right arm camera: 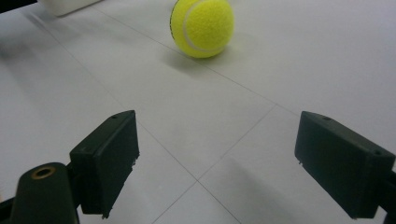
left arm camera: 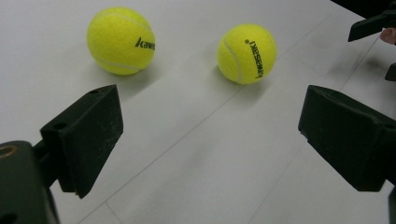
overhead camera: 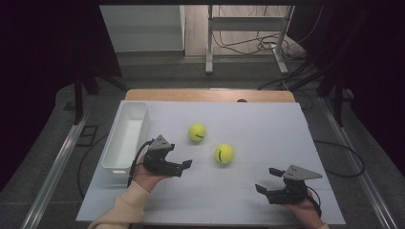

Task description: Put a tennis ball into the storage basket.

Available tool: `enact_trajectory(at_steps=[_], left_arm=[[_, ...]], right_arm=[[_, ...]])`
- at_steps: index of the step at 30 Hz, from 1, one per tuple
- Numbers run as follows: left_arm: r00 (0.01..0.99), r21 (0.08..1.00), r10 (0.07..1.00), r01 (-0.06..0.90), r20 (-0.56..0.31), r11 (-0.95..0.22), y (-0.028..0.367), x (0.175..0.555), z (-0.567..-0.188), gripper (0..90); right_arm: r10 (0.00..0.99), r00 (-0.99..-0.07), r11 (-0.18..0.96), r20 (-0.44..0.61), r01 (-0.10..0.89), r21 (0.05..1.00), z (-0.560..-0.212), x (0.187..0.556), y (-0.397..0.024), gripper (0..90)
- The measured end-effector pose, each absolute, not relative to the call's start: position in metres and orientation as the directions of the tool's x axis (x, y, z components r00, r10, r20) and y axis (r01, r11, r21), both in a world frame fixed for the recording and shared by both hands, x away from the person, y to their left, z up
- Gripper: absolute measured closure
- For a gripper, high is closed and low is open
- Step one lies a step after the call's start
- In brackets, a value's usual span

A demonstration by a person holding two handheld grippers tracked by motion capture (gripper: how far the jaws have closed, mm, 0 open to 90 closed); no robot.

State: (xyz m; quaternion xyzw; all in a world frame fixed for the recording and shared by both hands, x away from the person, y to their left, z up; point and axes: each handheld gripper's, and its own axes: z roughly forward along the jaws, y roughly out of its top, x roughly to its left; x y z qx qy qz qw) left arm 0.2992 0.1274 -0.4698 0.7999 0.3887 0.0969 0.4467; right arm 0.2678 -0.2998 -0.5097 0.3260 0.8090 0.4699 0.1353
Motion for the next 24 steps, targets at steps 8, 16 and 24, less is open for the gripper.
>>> enact_trajectory(at_steps=[8, 16, 24], left_arm=[[0.68, 0.789, 0.706, 0.538, -0.198, -0.297, 0.124, 0.308, -0.468, 7.3], [0.68, 0.793, 0.706, 0.534, -0.198, -0.292, 0.123, 0.316, -0.462, 7.4], [0.687, 0.797, 0.702, 0.524, -0.187, -0.3, 0.118, 0.322, -0.456, 7.4]], right_arm=[[0.655, -0.752, 0.354, 0.081, 0.399, 0.846, -0.51, 0.268, -0.299, 14.4], [0.654, -0.751, 0.348, 0.087, 0.401, 0.847, -0.51, 0.268, -0.298, 14.4], [0.654, -0.752, 0.349, 0.09, 0.404, 0.846, -0.511, 0.268, -0.298, 14.4]])
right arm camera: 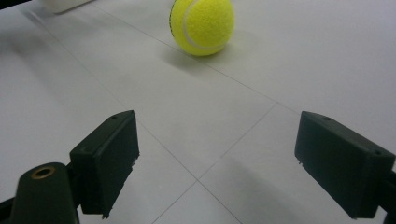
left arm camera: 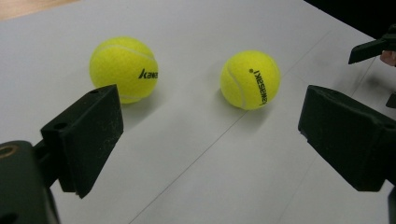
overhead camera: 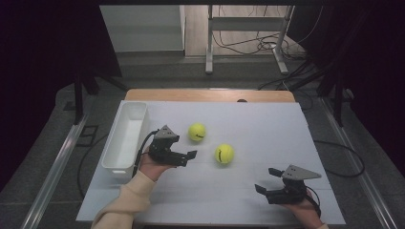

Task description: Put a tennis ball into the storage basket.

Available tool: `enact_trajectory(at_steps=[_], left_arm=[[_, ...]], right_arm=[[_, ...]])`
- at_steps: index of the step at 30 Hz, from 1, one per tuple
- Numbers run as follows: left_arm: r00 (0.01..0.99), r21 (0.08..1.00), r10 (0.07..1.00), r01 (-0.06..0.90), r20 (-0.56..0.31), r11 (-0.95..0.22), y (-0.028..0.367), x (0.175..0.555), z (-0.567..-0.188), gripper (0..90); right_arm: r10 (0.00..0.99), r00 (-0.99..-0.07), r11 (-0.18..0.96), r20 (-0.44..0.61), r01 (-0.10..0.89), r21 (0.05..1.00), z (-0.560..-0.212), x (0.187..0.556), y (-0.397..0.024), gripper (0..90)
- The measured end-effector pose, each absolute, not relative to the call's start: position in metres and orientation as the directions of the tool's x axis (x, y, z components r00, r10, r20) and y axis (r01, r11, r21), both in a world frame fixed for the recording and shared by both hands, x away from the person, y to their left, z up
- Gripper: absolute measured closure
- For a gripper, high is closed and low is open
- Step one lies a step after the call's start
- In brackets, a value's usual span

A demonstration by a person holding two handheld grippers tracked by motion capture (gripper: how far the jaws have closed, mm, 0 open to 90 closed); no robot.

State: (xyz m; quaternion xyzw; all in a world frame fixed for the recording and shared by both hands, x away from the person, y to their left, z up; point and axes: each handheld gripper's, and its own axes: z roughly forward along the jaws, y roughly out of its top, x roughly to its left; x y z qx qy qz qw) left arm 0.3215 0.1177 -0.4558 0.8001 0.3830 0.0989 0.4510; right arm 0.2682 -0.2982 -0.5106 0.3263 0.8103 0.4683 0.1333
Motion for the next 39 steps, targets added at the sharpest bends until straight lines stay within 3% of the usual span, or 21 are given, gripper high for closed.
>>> enact_trajectory(at_steps=[39], left_arm=[[0.644, 0.769, 0.753, 0.548, -0.137, -0.329, 0.091, 0.391, -0.447, 7.5]], right_arm=[[0.654, -0.75, 0.343, 0.098, 0.409, 0.846, -0.511, 0.27, -0.3, 14.4]])
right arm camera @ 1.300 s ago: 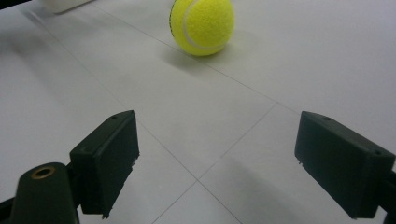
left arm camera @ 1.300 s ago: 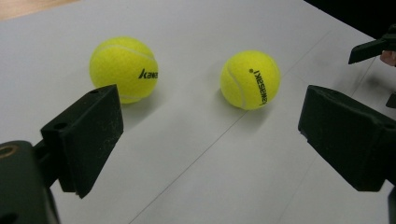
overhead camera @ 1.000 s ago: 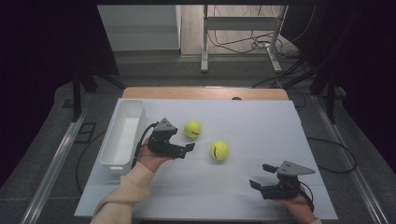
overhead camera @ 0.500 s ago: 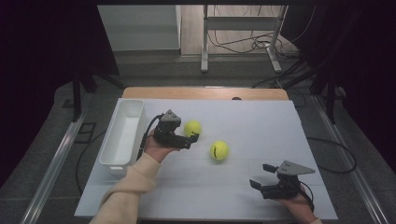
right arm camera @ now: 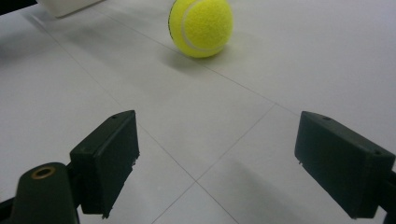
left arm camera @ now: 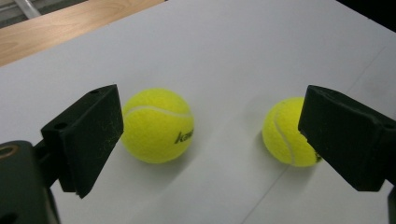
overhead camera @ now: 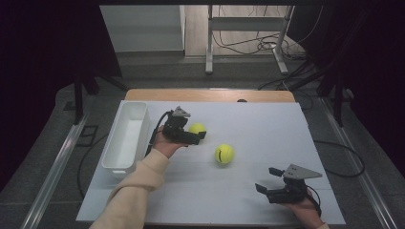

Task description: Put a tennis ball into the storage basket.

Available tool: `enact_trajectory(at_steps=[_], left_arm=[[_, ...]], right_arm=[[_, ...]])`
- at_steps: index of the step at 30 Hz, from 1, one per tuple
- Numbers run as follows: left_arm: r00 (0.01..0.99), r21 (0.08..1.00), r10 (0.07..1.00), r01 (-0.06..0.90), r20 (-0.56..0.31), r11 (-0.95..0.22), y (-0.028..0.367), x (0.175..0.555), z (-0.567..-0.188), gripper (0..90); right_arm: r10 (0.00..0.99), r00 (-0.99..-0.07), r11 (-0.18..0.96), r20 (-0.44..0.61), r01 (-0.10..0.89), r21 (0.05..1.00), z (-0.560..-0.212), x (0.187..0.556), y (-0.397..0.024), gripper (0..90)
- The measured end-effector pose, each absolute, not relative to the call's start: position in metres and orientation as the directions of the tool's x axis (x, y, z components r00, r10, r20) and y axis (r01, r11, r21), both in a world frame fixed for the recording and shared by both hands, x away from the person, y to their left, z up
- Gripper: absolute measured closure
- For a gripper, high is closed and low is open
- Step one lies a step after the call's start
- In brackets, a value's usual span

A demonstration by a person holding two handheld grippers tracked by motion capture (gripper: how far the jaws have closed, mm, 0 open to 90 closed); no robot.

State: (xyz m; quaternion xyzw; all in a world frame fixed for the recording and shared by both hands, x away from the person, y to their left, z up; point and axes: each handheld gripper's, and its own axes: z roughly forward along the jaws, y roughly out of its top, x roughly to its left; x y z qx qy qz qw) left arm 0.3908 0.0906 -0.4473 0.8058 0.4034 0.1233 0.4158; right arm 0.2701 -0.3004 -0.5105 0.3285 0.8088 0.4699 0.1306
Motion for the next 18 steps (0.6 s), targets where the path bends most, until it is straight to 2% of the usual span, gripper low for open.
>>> enact_trajectory(at_steps=[18], left_arm=[[0.631, 0.734, 0.767, 0.576, -0.12, -0.359, 0.087, 0.415, -0.45, 7.6]], right_arm=[[0.655, -0.748, 0.333, 0.108, 0.414, 0.847, -0.511, 0.27, -0.301, 14.4]])
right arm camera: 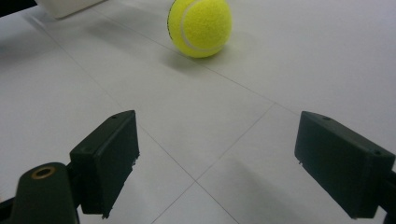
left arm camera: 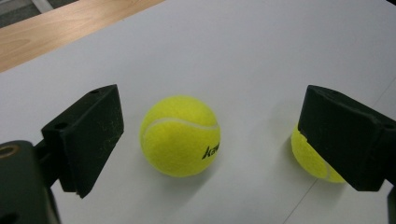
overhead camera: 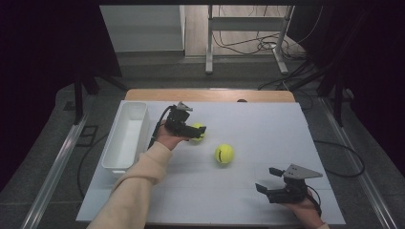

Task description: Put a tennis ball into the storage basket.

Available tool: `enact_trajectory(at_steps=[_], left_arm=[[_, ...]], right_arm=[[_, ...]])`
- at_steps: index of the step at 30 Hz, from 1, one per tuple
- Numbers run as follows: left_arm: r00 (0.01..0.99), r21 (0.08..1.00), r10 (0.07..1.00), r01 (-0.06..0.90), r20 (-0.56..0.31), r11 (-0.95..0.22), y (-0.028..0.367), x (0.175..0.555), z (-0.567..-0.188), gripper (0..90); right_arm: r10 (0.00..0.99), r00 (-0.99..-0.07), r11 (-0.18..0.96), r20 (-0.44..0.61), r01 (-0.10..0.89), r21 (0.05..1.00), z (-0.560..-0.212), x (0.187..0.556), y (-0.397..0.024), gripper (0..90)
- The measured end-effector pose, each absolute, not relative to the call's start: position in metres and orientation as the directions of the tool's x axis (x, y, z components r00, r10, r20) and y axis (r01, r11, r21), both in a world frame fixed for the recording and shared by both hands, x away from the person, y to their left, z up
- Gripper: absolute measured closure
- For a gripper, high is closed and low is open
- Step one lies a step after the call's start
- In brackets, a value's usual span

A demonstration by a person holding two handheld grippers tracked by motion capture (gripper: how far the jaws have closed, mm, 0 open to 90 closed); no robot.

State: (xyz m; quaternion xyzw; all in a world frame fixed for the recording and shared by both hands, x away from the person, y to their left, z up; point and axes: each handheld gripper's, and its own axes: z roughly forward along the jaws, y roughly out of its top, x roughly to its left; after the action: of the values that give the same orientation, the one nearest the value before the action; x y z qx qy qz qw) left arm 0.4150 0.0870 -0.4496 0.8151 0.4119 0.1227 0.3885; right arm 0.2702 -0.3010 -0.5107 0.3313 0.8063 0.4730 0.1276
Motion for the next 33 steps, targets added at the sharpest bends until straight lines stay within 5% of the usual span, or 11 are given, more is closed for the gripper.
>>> enact_trajectory(at_steps=[33], left_arm=[[0.593, 0.637, 0.784, 0.678, -0.181, -0.366, 0.074, 0.45, -0.493, 7.5]], right_arm=[[0.66, -0.744, 0.332, 0.106, 0.416, 0.847, -0.511, 0.271, -0.302, 14.5]])
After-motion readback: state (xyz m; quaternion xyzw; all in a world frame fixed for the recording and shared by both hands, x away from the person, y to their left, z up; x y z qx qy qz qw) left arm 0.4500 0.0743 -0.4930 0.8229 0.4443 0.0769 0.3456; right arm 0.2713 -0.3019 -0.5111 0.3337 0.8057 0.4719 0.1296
